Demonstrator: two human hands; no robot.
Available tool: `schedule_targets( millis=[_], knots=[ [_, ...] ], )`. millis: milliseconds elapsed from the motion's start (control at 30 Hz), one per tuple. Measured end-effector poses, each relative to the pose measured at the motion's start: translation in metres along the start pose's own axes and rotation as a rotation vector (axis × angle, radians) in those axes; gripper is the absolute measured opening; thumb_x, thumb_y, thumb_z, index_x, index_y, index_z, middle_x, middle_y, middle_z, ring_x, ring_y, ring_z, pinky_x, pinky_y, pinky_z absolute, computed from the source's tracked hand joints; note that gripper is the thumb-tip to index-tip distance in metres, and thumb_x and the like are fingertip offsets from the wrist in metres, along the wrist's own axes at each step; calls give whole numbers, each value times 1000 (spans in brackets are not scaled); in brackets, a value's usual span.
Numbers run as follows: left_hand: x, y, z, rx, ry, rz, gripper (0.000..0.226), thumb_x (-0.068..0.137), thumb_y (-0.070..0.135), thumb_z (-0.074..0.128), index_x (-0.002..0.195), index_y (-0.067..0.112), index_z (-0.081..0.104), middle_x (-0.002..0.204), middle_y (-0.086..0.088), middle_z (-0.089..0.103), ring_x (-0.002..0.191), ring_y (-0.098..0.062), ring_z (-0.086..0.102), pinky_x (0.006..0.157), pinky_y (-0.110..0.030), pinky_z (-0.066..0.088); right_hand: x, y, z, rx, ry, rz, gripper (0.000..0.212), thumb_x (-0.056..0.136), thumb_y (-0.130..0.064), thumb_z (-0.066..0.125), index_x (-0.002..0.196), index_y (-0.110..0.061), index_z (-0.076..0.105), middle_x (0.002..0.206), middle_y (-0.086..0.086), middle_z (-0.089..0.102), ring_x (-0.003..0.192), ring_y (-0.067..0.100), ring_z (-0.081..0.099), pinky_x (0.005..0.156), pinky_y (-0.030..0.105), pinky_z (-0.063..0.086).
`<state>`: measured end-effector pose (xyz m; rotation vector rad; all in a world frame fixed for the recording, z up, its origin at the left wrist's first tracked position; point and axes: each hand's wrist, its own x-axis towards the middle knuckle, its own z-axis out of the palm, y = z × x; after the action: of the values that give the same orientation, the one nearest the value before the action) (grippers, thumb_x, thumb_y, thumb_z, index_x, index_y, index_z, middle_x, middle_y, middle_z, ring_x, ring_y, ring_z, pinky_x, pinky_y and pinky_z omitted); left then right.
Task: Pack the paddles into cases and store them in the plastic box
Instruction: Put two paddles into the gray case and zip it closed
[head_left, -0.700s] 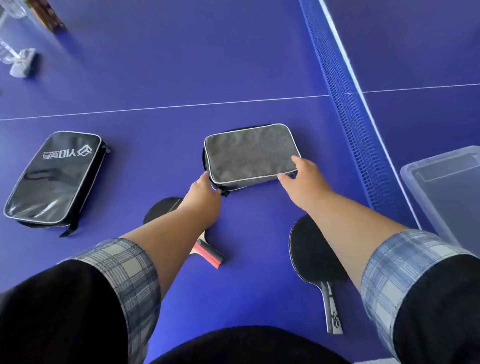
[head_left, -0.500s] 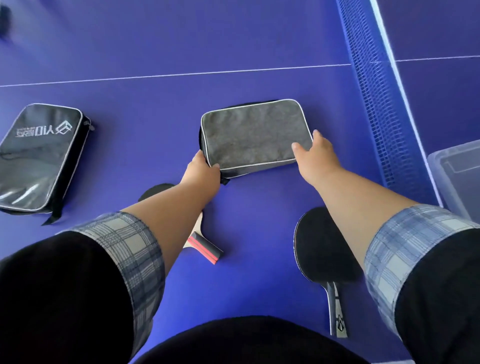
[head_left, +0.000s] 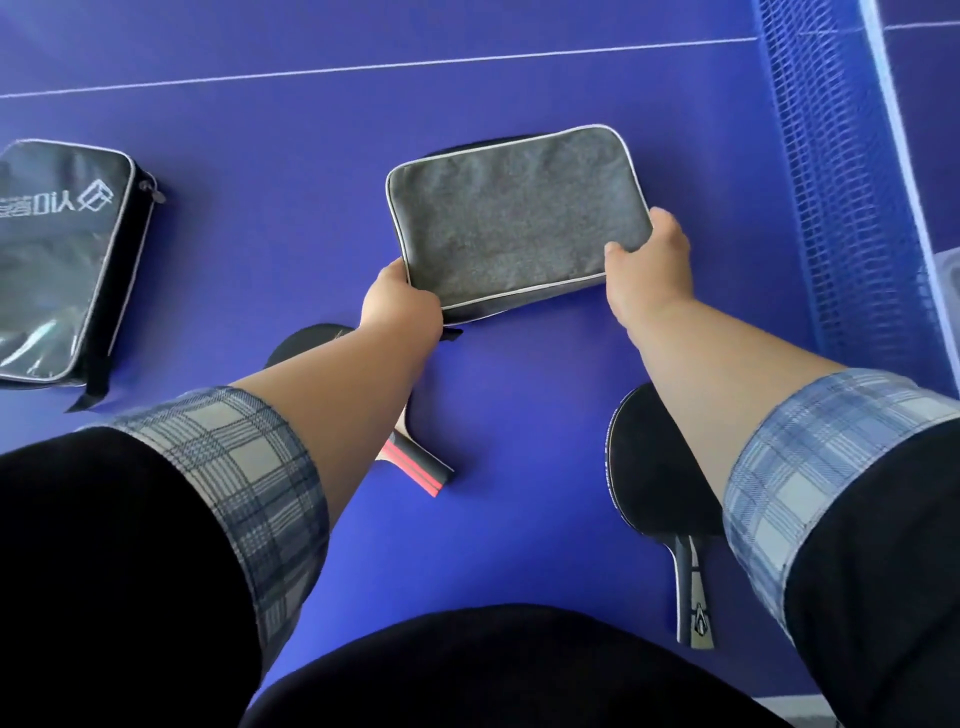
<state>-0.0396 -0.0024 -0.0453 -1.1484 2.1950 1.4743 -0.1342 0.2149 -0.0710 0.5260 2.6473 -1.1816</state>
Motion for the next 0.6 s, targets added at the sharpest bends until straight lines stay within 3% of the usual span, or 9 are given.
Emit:
schedule_targets(
  millis=[100, 200, 333, 500, 600],
  knots=[
    [-24, 2, -18, -72, 4, 32, 60, 73, -1, 26, 114, 22, 63, 101, -3, 71, 56, -22, 73, 42, -20, 50, -19, -7, -4, 40, 18, -28, 56, 92, -23, 59, 146, -18, 41, 142, 5, 45, 107, 23, 60, 79, 33, 53],
    [-52, 0, -44, -56, 19, 67, 54, 76, 0, 30, 110, 27, 63, 93, -3, 69, 53, -18, 71, 36, -17, 43, -46, -18, -10, 48, 22, -61, 62, 94, -26, 60, 150, -19, 34, 149, 4, 39, 116, 22, 56, 79, 29, 48],
    [-92, -18, -88, 35, 68, 113, 48, 80, 5, 39, 105, 39, 63, 89, 5, 66, 62, -19, 59, 37, -14, 43, -100, -31, -16, 42, 27, -114, 65, 92, -30, 62, 150, -19, 34, 146, 3, 40, 117, 25, 55, 84, 35, 52],
    [-144, -74, -142, 3, 85, 88, 47, 75, 14, 39, 82, 56, 60, 79, 15, 67, 54, -18, 51, 40, -21, 40, -186, -30, -8, 52, -4, -180, 65, 91, -31, 65, 148, -18, 36, 146, 5, 40, 119, 25, 55, 97, 42, 50],
    [-170, -129, -166, -51, 47, 79, 48, 76, 15, 46, 106, 48, 62, 87, 22, 71, 64, -18, 60, 51, -28, 42, -236, -23, 3, 28, -34, -225, 64, 90, -29, 65, 147, -17, 39, 144, 6, 43, 119, 24, 54, 95, 33, 46]
  ],
)
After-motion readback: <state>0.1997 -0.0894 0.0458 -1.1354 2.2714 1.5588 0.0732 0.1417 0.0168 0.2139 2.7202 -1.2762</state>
